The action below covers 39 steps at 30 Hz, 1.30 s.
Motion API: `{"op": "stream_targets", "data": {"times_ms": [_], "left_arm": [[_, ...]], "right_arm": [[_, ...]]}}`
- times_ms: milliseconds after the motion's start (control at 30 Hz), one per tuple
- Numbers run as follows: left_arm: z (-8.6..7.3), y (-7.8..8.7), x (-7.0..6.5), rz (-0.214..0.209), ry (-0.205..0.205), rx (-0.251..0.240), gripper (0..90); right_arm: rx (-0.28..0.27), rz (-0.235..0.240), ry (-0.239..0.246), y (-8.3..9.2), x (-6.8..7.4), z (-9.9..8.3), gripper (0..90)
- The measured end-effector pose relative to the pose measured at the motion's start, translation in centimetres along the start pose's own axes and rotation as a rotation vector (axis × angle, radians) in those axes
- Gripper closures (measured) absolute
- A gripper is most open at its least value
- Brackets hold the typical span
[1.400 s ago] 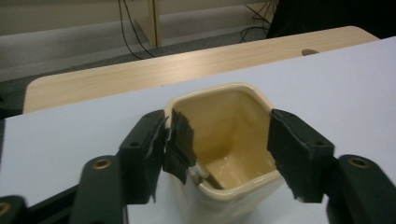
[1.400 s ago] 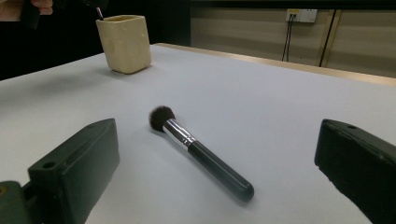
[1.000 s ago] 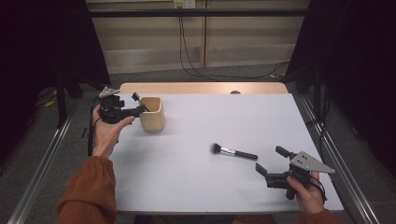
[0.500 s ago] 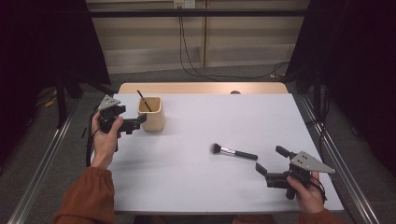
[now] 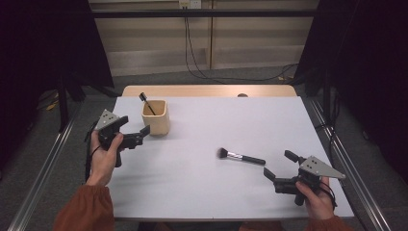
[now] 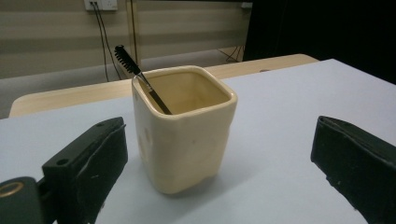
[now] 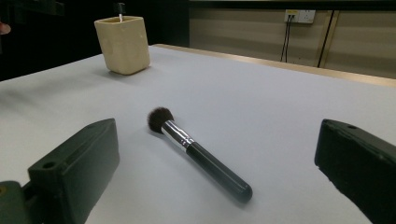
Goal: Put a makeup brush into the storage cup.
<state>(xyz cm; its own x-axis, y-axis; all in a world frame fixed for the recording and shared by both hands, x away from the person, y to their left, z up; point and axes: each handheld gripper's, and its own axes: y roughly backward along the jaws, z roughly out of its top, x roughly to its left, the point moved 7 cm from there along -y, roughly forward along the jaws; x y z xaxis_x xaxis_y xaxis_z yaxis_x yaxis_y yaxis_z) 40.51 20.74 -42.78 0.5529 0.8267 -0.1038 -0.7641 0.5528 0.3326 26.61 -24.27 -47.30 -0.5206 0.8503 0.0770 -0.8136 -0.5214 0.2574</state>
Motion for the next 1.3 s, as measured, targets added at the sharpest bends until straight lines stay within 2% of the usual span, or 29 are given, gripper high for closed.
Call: {"op": "stream_targets", "data": {"times_ms": [33,200,233,300,367,500,567,600,767,867,900,967,1067,1200,1300], "left_arm": [[-0.1,0.2,-0.1,0.010,-0.008,-0.001,2.8],[-0.5,1.2,-0.9,0.010,-0.022,-0.008,2.2],[-0.6,1.4,-1.0,0.016,-0.039,-0.009,2.2],[-0.9,1.9,-1.4,0.001,-0.040,-0.022,2.8],[-1.3,2.4,-1.8,0.003,-0.056,-0.029,2.9],[-1.6,3.4,-2.6,-0.026,-0.052,-0.058,2.8],[-1.8,4.1,-3.1,-0.044,-0.065,-0.064,3.0],[-1.9,4.3,-3.3,-0.038,-0.066,-0.063,3.3],[-2.9,5.3,-3.4,-0.031,-0.031,-0.070,3.0],[-3.3,5.8,-3.4,-0.025,-0.036,-0.093,3.3],[-3.5,5.8,-3.4,-0.024,-0.035,-0.086,3.4],[-3.8,6.0,-3.5,-0.036,-0.007,-0.085,3.2],[-4.3,6.4,-3.9,-0.035,-0.018,-0.082,3.2],[-4.8,7.0,-4.0,-0.019,-0.003,-0.080,3.1],[-5.1,7.5,-4.3,-0.016,-0.007,-0.082,2.8]], "right_arm": [[0.000,0.000,0.000,0.0,0.0,0.0,0.0],[0.000,0.000,0.004,0.0,0.1,0.0,0.0],[-0.001,-0.002,0.002,0.0,0.1,0.0,0.0],[-0.002,-0.002,0.002,0.1,0.1,0.0,0.0],[-0.002,-0.002,0.003,0.1,0.1,0.0,0.0],[0.000,-0.005,0.004,0.2,0.1,0.0,0.0],[0.000,-0.006,0.006,0.2,0.1,0.0,0.0],[-0.001,-0.005,0.006,0.2,0.1,0.0,0.0],[-0.001,-0.005,0.008,0.3,0.1,0.0,0.0],[-0.001,-0.009,0.004,0.3,0.1,0.0,0.0],[-0.002,-0.009,0.007,0.2,0.1,0.0,0.0],[-0.001,-0.008,0.009,0.1,0.1,0.1,0.0],[0.004,-0.003,0.015,-0.1,0.3,0.1,0.0],[0.004,-0.006,0.011,-0.3,0.2,0.1,0.0],[0.004,-0.003,0.014,-0.3,0.2,0.1,0.0]]}}
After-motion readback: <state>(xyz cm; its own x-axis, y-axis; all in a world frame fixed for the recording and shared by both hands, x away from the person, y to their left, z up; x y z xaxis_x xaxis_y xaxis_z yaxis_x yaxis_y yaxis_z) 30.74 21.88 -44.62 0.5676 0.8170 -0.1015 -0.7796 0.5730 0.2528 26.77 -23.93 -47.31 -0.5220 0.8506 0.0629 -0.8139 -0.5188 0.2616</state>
